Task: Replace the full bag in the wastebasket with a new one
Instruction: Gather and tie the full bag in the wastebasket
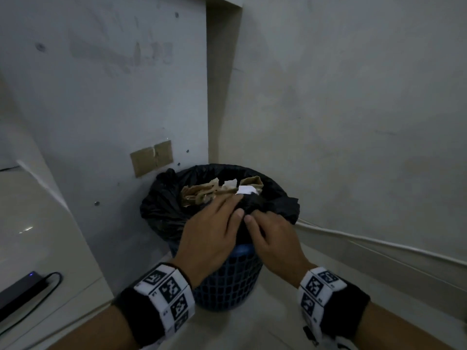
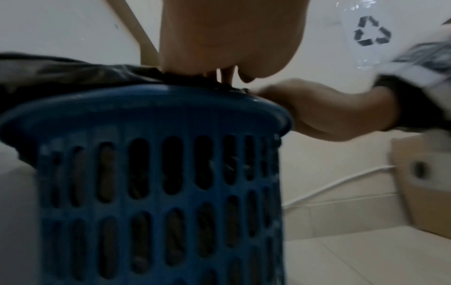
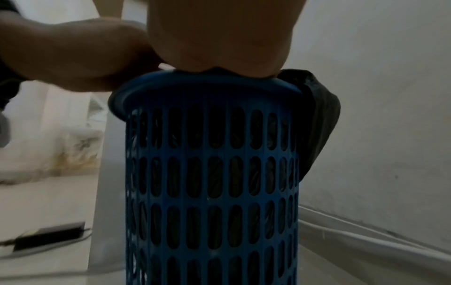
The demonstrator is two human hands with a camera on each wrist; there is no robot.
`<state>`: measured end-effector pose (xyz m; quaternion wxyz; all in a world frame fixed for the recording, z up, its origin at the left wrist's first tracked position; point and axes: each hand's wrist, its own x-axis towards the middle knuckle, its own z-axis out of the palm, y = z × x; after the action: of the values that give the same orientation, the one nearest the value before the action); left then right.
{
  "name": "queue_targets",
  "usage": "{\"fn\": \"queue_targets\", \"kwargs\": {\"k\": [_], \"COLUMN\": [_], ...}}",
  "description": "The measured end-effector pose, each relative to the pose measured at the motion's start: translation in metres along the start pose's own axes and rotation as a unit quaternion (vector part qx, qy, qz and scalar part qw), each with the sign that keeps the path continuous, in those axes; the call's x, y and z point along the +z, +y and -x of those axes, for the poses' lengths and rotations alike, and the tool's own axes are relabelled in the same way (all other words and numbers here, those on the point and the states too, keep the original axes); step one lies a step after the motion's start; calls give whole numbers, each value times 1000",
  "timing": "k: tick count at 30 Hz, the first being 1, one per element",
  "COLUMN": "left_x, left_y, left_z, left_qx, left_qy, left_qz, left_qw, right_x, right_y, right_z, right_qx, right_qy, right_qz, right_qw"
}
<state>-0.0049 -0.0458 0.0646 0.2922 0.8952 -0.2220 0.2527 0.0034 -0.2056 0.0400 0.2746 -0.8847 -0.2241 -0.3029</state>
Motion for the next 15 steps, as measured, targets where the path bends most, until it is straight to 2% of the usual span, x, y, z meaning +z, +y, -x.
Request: {"fn": "queue_targets", "kwargs": {"k": [3,5,7,9,10,11,13,14,15], "left_x": [9,12,12,10,7,4,1,-1,-4], "left_y": [6,3,-1,-7,-10,-14,-23,-28,-33], "left_z": [11,17,21,23,23,24,24,25,25], "left_qx": [-27,-7,39,71,83,95,120,128,131], "left_qy": [-48,-27,-16,-10,-5,1,8,7,5], "left_qz": [-57,-96,-114,-111,-105,-100,-98,-98,-99], "left_qw": [997,995,993,991,991,990,988,987,986], "right_x": [-13,-19,-19,-16,-15,-15,-17,-20,-23], "right_y": [4,14,33,53,60,63,58,53,50], "right_z": [-11,-20,-24,-22,-20,-19,-19,-19,-20], "right_qx": [40,110,200,311,374,444,561,587,594], "right_qy": [102,160,171,124,82,40,-33,-69,-82], "right_qz": [-77,-94,-98,-76,-74,-99,-204,-252,-293], "right_qw": [991,976,960,939,921,890,802,767,745]}}
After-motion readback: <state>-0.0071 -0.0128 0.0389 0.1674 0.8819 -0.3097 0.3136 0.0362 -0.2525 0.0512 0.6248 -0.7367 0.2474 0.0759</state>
